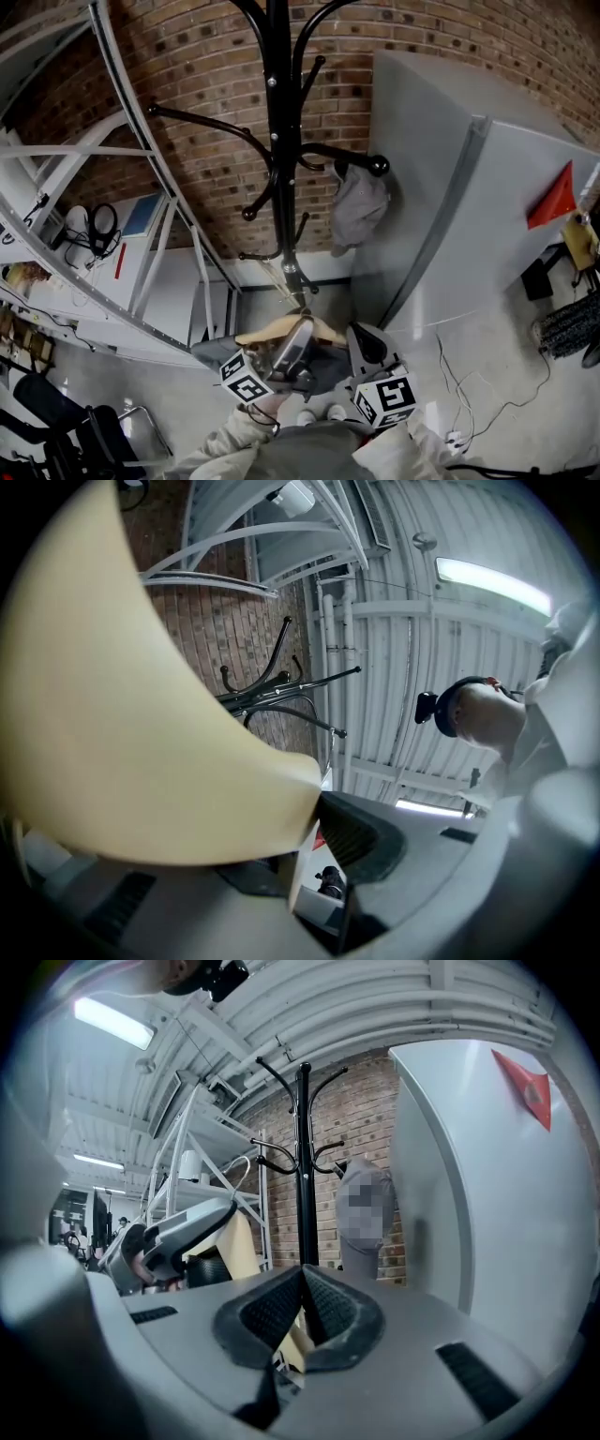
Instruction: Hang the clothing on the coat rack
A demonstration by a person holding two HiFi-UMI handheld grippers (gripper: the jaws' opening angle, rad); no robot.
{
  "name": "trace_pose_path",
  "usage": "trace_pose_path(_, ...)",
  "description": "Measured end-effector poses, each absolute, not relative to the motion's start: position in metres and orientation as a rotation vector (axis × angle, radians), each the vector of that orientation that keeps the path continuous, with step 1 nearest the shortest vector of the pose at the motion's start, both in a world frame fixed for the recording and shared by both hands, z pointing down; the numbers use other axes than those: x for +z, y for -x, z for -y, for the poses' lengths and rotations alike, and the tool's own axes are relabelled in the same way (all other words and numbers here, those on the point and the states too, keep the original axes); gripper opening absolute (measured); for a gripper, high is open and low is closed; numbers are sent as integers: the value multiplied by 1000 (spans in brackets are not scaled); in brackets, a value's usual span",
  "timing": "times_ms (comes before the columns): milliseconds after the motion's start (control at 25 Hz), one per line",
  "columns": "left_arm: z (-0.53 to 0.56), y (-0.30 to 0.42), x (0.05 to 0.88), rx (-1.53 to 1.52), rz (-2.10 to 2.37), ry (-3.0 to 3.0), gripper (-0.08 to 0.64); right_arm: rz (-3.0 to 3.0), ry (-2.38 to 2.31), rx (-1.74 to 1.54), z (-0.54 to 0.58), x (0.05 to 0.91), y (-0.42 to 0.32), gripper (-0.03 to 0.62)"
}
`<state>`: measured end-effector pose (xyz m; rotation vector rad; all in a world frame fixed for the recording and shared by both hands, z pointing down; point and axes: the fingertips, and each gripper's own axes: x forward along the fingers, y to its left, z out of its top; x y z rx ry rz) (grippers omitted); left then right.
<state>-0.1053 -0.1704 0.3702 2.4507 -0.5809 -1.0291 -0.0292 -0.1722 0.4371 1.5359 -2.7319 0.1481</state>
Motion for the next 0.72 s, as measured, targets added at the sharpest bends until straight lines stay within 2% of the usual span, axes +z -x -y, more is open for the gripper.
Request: trace_pose_path(720, 216, 144, 315, -1141, 704, -2515, 103, 2825, -1454, 16, 193, 402, 48, 25)
